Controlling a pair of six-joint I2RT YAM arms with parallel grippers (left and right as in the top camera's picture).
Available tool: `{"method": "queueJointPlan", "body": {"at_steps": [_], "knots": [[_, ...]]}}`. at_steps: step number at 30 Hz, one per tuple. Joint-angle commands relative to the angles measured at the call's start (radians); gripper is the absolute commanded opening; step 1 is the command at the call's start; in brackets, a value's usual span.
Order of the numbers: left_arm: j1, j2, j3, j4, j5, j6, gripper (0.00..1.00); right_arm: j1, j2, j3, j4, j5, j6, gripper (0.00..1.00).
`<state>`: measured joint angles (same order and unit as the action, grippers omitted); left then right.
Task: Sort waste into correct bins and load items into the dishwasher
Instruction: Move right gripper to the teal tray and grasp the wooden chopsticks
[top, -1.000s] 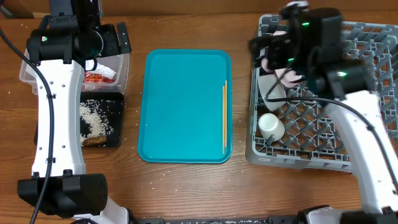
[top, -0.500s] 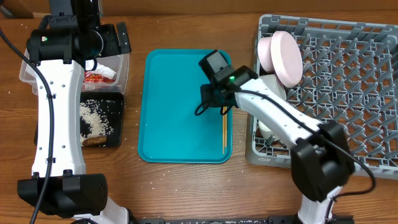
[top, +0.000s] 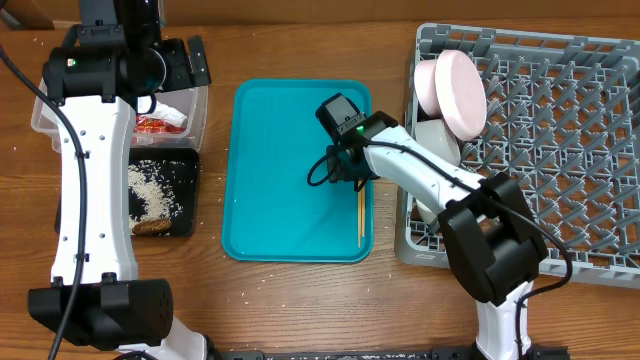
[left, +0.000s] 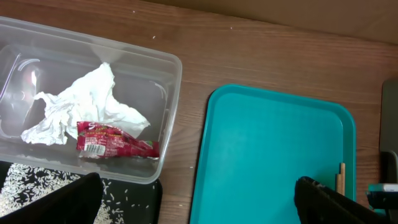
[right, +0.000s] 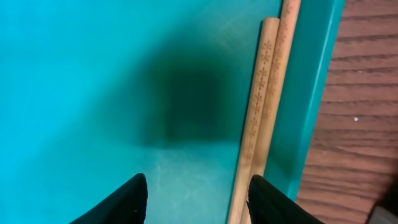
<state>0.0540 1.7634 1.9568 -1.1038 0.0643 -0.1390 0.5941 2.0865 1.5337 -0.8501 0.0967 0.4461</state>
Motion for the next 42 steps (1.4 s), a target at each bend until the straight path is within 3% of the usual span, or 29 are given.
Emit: {"method": "queueJointPlan", "body": {"at_steps": [1,20,31,42], "knots": [[-0.002,-0.001,0.010,0.000,0.004,0.012,1.00,-0.006,0.005,-0.036,0.027,0.015,0.011,0.55],[-0.002,-0.001,0.010,0.000,0.004,0.012,1.00,-0.001,0.007,-0.082,0.059,-0.062,0.025,0.54],[-0.002,-0.001,0.010,0.000,0.004,0.012,1.00,0.008,-0.063,-0.047,0.046,-0.082,-0.081,0.50],[-0.002,-0.001,0.010,0.000,0.004,0.012,1.00,0.000,-0.076,-0.049,0.060,0.178,-0.080,0.46]]}}
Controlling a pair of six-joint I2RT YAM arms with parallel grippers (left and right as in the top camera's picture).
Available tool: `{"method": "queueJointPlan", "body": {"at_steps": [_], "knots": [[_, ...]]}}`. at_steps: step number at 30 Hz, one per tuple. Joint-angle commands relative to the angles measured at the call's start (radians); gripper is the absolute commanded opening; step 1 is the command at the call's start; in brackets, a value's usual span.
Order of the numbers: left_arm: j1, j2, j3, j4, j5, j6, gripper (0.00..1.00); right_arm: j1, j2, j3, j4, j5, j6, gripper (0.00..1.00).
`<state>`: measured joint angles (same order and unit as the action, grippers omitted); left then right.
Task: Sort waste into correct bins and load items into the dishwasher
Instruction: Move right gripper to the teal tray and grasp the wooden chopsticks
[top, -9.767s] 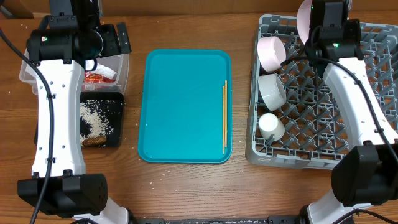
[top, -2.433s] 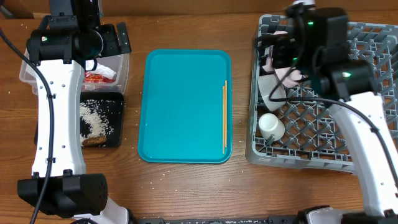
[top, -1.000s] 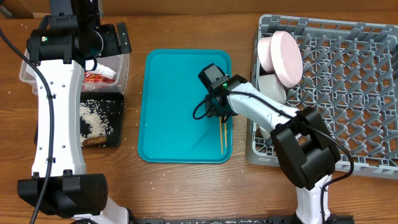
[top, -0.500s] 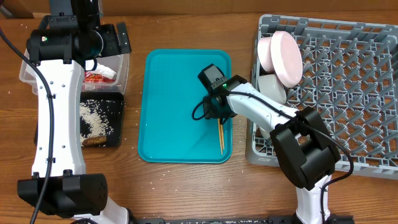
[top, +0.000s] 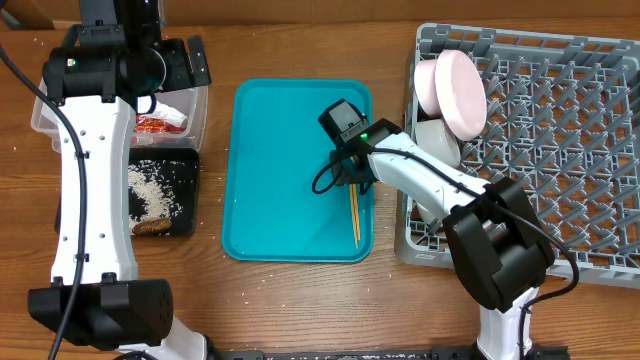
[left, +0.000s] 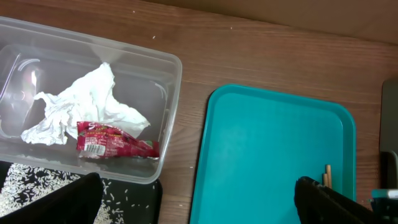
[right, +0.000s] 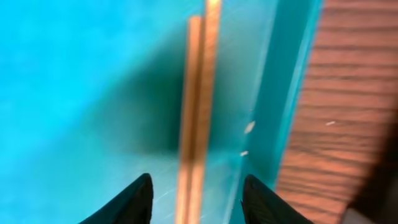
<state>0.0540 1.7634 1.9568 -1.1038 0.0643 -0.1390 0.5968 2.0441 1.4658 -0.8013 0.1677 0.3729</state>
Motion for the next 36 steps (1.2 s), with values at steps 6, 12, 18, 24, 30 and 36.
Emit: {"method": "queueJointPlan", "body": {"at_steps": [6,12,18,24,30,36], "knots": [[-0.002,-0.001,0.010,0.000,0.004,0.012,1.00,-0.003,-0.027,0.019,0.025,0.182,-0.008,0.40],[-0.002,-0.001,0.010,0.000,0.004,0.012,1.00,-0.002,0.006,0.018,0.037,0.178,-0.014,0.40],[-0.002,-0.001,0.010,0.000,0.004,0.012,1.00,0.000,0.016,0.018,0.048,0.174,-0.018,0.40],[-0.002,-0.001,0.010,0.000,0.004,0.012,1.00,0.000,0.018,0.017,0.079,0.138,-0.067,0.40],[-0.002,-0.001,0.010,0.000,0.004,0.012,1.00,0.000,0.060,0.015,0.098,0.138,-0.067,0.40],[-0.002,-0.001,0.010,0.000,0.004,0.012,1.00,0.000,0.081,0.014,0.102,0.138,-0.067,0.40]]}}
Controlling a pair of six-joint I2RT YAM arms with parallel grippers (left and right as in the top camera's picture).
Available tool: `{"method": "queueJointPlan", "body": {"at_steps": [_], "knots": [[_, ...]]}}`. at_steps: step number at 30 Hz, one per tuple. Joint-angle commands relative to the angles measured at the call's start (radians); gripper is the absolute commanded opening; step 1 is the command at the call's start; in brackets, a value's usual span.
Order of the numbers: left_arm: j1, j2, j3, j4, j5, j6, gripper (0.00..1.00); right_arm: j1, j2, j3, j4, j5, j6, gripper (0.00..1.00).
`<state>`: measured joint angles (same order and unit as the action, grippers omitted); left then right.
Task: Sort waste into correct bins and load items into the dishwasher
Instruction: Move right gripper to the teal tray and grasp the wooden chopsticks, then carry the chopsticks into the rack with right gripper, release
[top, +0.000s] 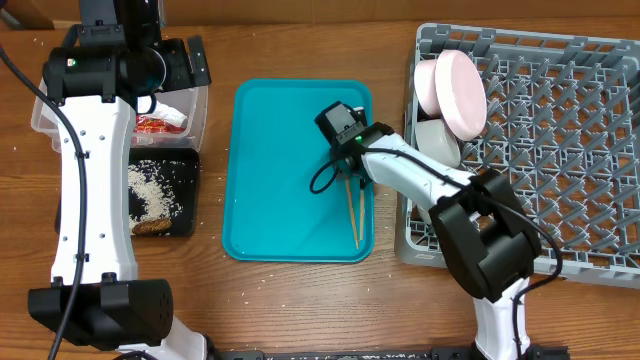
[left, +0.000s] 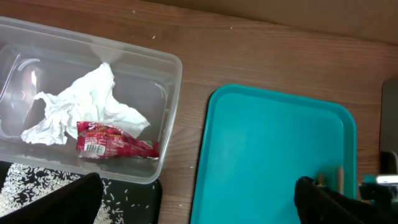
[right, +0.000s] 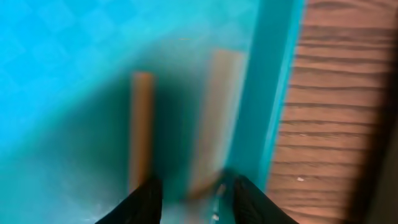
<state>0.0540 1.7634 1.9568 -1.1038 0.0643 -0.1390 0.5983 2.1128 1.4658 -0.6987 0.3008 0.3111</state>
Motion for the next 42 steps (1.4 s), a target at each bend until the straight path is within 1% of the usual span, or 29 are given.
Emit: {"method": "queueJointPlan", "body": {"at_steps": [1,5,9,11,12,14,15,16,17,20,25,29,35,42], "knots": [[-0.002,-0.001,0.010,0.000,0.004,0.012,1.00,-0.002,0.013,0.014,0.001,0.004,-0.005,0.40],[-0.002,-0.001,0.010,0.000,0.004,0.012,1.00,-0.002,0.014,0.014,0.001,-0.033,-0.005,0.40],[-0.002,-0.001,0.010,0.000,0.004,0.012,1.00,-0.002,0.023,0.014,-0.027,-0.133,0.004,0.33],[-0.002,-0.001,0.010,0.000,0.004,0.012,1.00,-0.002,0.029,0.014,-0.049,-0.149,0.040,0.31],[-0.002,-0.001,0.010,0.000,0.004,0.012,1.00,-0.002,0.031,0.014,-0.061,-0.150,0.061,0.28],[-0.002,-0.001,0.010,0.000,0.004,0.012,1.00,-0.002,0.031,0.014,-0.081,-0.172,0.083,0.18],[-0.002,-0.001,0.010,0.000,0.004,0.012,1.00,-0.002,0.031,0.014,-0.089,-0.191,0.086,0.11],[-0.002,-0.001,0.010,0.000,0.004,0.012,1.00,-0.002,0.031,0.014,-0.094,-0.205,0.086,0.07],[-0.002,-0.001,0.010,0.000,0.004,0.012,1.00,-0.002,0.031,0.014,-0.100,-0.215,0.086,0.06],[-0.002,-0.001,0.010,0.000,0.004,0.012,1.00,-0.002,0.032,0.014,-0.108,-0.217,0.086,0.04],[-0.002,-0.001,0.010,0.000,0.004,0.012,1.00,-0.002,0.031,0.016,-0.111,-0.217,0.082,0.04],[-0.002,-0.001,0.010,0.000,0.004,0.012,1.00,-0.005,0.026,0.060,-0.154,-0.213,0.074,0.04],[-0.002,-0.001,0.010,0.000,0.004,0.012,1.00,-0.016,-0.001,0.207,-0.296,-0.213,0.050,0.04],[-0.002,-0.001,0.010,0.000,0.004,0.012,1.00,-0.042,-0.023,0.437,-0.476,-0.185,0.049,0.04]]}}
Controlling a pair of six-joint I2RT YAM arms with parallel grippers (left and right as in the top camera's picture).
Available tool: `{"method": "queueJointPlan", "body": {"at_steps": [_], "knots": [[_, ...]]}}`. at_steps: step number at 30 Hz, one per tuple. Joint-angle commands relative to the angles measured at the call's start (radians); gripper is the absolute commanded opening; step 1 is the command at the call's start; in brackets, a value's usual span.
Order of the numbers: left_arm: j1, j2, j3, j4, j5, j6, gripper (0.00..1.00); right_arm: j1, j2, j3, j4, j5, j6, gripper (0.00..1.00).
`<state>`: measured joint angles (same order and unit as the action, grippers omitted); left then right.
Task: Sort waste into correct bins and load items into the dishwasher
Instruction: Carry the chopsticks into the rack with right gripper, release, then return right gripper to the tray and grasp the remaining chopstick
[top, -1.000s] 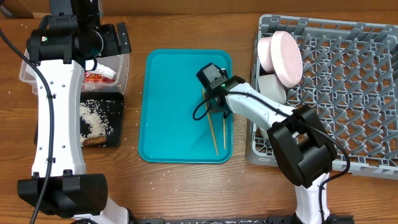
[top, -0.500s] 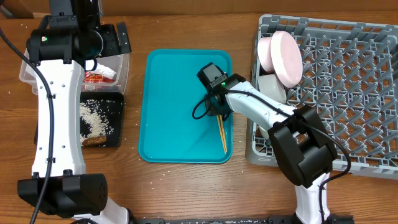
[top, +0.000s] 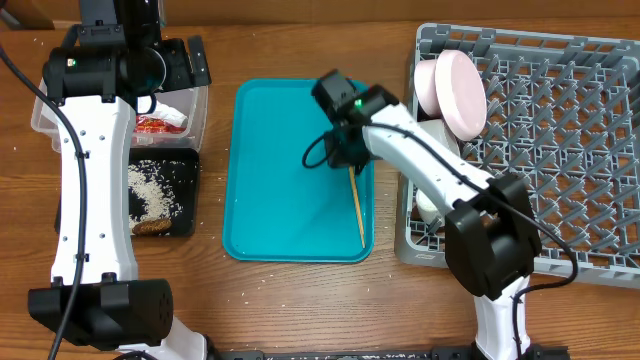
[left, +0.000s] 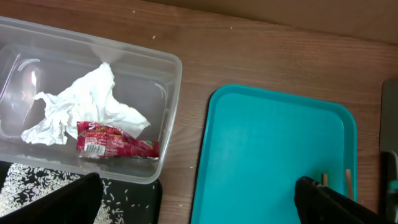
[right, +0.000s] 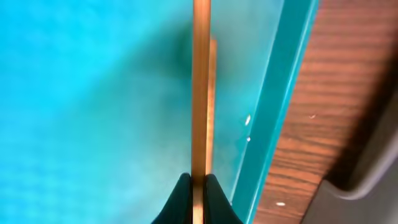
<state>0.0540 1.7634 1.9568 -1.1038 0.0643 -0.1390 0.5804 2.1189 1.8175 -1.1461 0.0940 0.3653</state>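
Note:
My right gripper (right: 199, 186) is shut on one wooden chopstick (right: 200, 93), which runs straight out from its fingertips above the teal tray (top: 280, 180). A second chopstick (right: 212, 112) lies just beyond it, close to the tray's right rim. The overhead view shows the right gripper (top: 347, 158) over the tray's right side, with a thin chopstick (top: 357, 210) running toward the near rim. My left gripper (left: 199, 186) is open and holds nothing, above the clear bin (left: 168, 81) and the tray's far left corner.
The clear bin holds a white tissue (left: 87, 102) and a red wrapper (left: 115, 146). A black bin (top: 160, 195) with rice sits in front of it. The grey dish rack (top: 560, 150) at the right holds a pink bowl (top: 455, 90) and a white bowl (top: 435, 140).
My right gripper was open, low over two splayed chopsticks at the tray's right rim. It is now shut on one chopstick and sits farther back. The left arm has not moved.
The right gripper was open beside two chopsticks lying together against the tray's right rim. Then the pair lay farther in, between its open fingers. Then the sticks were splayed apart under it. Now it is shut on one. The left gripper stayed open over the bin.

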Motion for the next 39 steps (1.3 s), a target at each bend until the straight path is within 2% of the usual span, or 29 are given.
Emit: {"method": "queueJointPlan", "body": {"at_steps": [1,8,17,21,22,23,25,26,30,34,39], "knots": [[-0.002,-0.001,0.010,0.000,0.004,0.012,1.00,-0.037,-0.031,0.119,-0.058,0.034,-0.005,0.04],[-0.002,-0.001,0.010,0.000,0.004,0.012,1.00,-0.251,-0.087,0.273,-0.219,0.051,0.029,0.04],[-0.002,-0.001,0.010,0.000,0.004,0.012,1.00,-0.669,-0.109,0.231,-0.266,0.026,0.232,0.04],[-0.002,-0.001,0.010,0.000,0.004,0.012,1.00,-0.762,-0.109,0.177,-0.230,-0.018,0.238,0.04],[-0.002,-0.001,0.010,0.000,0.004,0.012,1.00,-0.773,-0.109,0.165,-0.225,-0.018,0.238,0.07],[-0.002,-0.001,0.010,0.000,0.004,0.012,1.00,-0.784,-0.109,0.157,-0.224,-0.018,0.238,0.18],[-0.002,-0.001,0.010,0.000,0.004,0.012,1.00,-0.797,-0.109,0.150,-0.226,-0.019,0.238,0.45],[-0.002,-0.001,0.010,0.000,0.004,0.012,1.00,-0.800,-0.109,0.150,-0.230,-0.022,0.237,0.54],[-0.002,-0.001,0.010,0.000,0.004,0.012,1.00,-0.797,-0.115,0.170,-0.251,-0.047,0.225,0.56],[-0.002,-0.001,0.010,0.000,0.004,0.012,1.00,-0.748,-0.160,0.185,-0.231,-0.124,0.126,0.52],[-0.002,-0.001,0.010,0.000,0.004,0.012,1.00,-0.554,-0.227,0.186,-0.210,-0.142,-0.014,0.51]]}}
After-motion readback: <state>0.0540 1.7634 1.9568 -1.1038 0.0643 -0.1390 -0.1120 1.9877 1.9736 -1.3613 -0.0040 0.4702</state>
